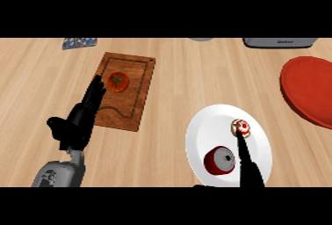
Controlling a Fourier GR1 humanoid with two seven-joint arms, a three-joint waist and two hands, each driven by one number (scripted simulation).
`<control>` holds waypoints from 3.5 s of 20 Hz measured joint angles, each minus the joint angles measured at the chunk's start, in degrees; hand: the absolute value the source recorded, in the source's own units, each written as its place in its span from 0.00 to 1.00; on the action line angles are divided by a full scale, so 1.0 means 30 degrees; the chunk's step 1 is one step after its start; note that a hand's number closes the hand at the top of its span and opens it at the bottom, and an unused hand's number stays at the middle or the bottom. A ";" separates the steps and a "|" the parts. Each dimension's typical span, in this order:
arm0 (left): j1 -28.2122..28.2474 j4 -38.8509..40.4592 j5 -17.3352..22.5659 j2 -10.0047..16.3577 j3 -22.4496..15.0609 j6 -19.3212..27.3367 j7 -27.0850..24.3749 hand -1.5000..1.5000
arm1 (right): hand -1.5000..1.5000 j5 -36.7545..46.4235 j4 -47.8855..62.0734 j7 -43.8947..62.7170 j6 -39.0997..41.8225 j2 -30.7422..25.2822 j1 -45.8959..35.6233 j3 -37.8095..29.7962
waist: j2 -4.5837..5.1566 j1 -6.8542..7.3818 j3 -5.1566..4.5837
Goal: Pick the can from the plate and place it in the bowl
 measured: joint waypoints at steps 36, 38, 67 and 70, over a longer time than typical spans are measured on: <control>-0.0207 0.0591 -0.0718 -0.0642 0.0526 -0.0632 -0.0312 0.50 | 1.00 0.1060 0.7500 -0.4104 -0.1614 -0.0253 -1.3726 -0.6711 | -0.0038 0.0015 -0.0015; 0.0096 0.0352 -0.0754 -0.0675 0.0508 -0.0584 -0.0284 0.50 | 1.00 0.2336 0.6611 -0.2754 -0.1293 -0.0647 -1.4251 -0.6690 | -0.0057 -0.0001 -0.0017; 0.0208 -0.0523 -0.1100 -0.1100 0.0533 -0.0720 0.0330 0.50 | 1.00 0.6415 1.2197 0.2177 0.5285 -0.7659 -2.1255 -1.2430 | 0.0056 0.0196 -0.0004; -0.0018 -0.0059 -0.0973 -0.0999 0.0821 -0.0878 0.0072 0.50 | 1.00 0.6570 1.3382 0.1269 0.4897 -0.8498 -2.0782 -1.2916 | 0.0063 0.0156 0.0001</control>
